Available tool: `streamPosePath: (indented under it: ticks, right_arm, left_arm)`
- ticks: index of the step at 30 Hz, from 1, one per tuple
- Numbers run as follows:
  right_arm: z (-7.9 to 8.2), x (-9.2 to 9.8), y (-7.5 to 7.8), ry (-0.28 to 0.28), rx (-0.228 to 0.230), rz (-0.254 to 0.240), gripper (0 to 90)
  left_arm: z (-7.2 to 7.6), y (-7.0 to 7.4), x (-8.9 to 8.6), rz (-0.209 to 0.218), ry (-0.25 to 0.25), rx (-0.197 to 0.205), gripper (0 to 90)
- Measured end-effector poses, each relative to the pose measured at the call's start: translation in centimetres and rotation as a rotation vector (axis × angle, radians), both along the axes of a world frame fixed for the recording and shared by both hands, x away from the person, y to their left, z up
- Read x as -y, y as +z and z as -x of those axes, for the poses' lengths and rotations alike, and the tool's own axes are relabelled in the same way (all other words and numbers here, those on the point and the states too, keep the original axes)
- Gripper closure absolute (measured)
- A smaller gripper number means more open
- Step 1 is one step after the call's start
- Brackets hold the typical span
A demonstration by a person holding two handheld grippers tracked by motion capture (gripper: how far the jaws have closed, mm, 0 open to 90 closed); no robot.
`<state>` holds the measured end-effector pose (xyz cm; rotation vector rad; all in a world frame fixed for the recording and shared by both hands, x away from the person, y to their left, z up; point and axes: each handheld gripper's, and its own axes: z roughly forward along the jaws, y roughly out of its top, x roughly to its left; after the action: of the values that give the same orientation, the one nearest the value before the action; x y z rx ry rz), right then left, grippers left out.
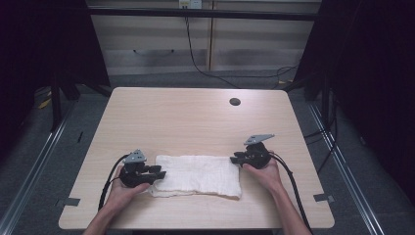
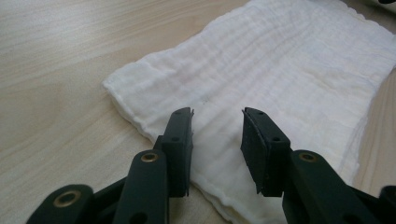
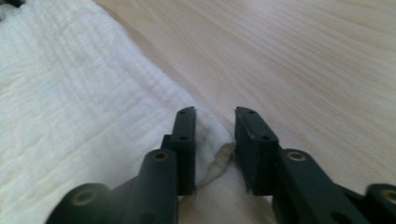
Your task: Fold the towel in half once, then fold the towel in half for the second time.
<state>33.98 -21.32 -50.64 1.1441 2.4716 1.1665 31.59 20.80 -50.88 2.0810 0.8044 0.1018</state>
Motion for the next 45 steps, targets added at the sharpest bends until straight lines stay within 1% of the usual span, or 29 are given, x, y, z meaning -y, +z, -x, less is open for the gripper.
streamPosePath:
  ticks: [1,2,4,5,7,9,10,11,13,15,16,17,19,20,21,22,23,24,27,28,29,31,35,37,39,42,43,44,45]
  right_arm:
    - [0.1,-0.1,0.0,-0.001,-0.002,0.003,77.2]
    - [0.2,-0.1,-0.1,0.012,0.0,-0.001,82.6]
    - [0.4,-0.2,-0.1,0.022,0.005,-0.002,86.6]
    - [0.6,-0.2,-0.1,0.018,0.002,-0.003,87.2]
    - [0.8,-0.2,-0.1,0.014,0.004,-0.011,87.6]
    - [1.0,0.1,-0.2,0.009,0.001,-0.022,87.8]
    - [1.1,0.1,-0.2,0.005,-0.007,-0.021,87.8]
    - [1.1,0.2,-0.2,0.01,-0.002,-0.02,87.8]
    - [1.3,0.1,0.0,0.015,0.0,-0.001,87.8]
    - [1.4,0.1,0.0,0.014,0.002,0.006,87.8]
    - [1.5,0.2,0.0,0.015,0.002,0.005,87.8]
    - [1.5,0.2,0.0,0.012,0.0,0.002,87.8]
    - [1.4,0.2,0.0,0.01,-0.004,0.001,87.8]
    - [1.4,0.2,0.0,0.011,-0.005,-0.001,87.8]
    - [1.3,0.2,0.0,0.012,-0.004,-0.003,87.8]
    - [1.3,0.2,0.0,0.014,-0.005,-0.005,87.8]
    - [1.3,0.2,0.0,0.015,-0.008,-0.005,87.8]
    - [1.2,0.3,0.0,0.017,-0.006,-0.002,87.8]
    - [1.1,0.4,-0.1,0.017,-0.008,-0.015,87.8]
    - [1.1,0.4,-0.1,0.017,-0.01,-0.015,87.8]
    - [1.1,0.4,-0.1,0.015,-0.015,-0.015,87.8]
    - [1.1,0.4,-0.1,0.012,-0.012,-0.015,87.8]
    - [1.1,0.4,-0.1,0.01,-0.006,-0.013,87.8]
    - [1.2,0.4,-0.1,0.009,-0.006,-0.016,87.8]
    - [1.2,0.4,-0.1,0.009,-0.008,-0.017,87.8]
    - [1.2,0.4,-0.1,0.009,-0.008,-0.019,87.8]
    - [1.2,0.4,-0.1,0.009,-0.009,-0.02,87.8]
    - [1.2,0.4,-0.1,0.009,-0.011,-0.02,87.8]
    - [1.2,0.4,-0.1,0.008,-0.011,-0.02,87.8]
  left_arm:
    - [0.0,0.0,0.0,-0.004,0.0,0.003,62.9]
    - [0.1,0.0,0.1,-0.008,-0.001,0.007,62.8]
    - [0.3,0.2,0.2,-0.019,0.012,0.0,62.7]
    - [0.6,0.4,0.4,-0.041,0.006,-0.001,62.7]
    - [1.4,0.5,0.8,-0.076,-0.013,0.017,62.6]
    - [1.9,0.6,0.9,-0.081,-0.023,0.025,62.4]
    - [1.9,0.6,0.9,-0.073,-0.029,0.016,62.4]
    - [1.9,0.6,0.8,-0.067,-0.033,0.01,62.4]
    - [1.7,0.8,0.6,-0.03,-0.042,0.006,62.3]
    - [1.3,1.5,0.2,0.014,-0.02,0.01,60.9]
    - [0.9,2.0,0.0,0.032,0.0,0.02,61.1]
    - [0.3,2.5,-0.2,0.05,0.01,0.014,61.6]
    - [-0.6,2.8,-0.3,0.053,0.027,0.008,61.6]
    - [-1.2,2.8,-0.2,0.035,0.032,0.012,61.2]
    - [-1.7,2.8,-0.2,0.031,0.042,0.012,60.1]
    - [-2.2,2.5,-0.1,0.048,0.051,0.006,59.4]
    - [-2.8,2.3,-0.1,0.039,0.053,-0.001,59.0]
    - [-3.2,2.1,0.0,0.013,0.065,0.002,58.7]
    - [-4.2,1.6,-0.1,0.012,0.079,-0.009,57.9]
    - [-4.4,1.3,-0.2,0.011,0.075,-0.023,57.4]
    - [-4.5,1.0,-0.2,-0.001,0.073,-0.037,56.9]
    - [-4.6,0.5,-0.3,-0.033,0.07,-0.045,56.8]
    - [-4.5,0.4,-0.2,-0.033,0.055,-0.053,58.2]
    - [-4.3,0.4,0.1,-0.055,0.049,-0.036,59.1]
    - [-4.2,0.4,0.3,-0.062,0.029,-0.02,59.1]
    - [-3.8,0.4,0.9,-0.091,0.017,0.015,60.2]
    - [-3.7,0.4,0.9,-0.101,0.007,0.026,63.9]
    - [-3.6,0.4,1.0,-0.112,0.002,0.035,69.8]
    - [-3.6,0.4,1.0,-0.103,-0.005,0.024,77.6]
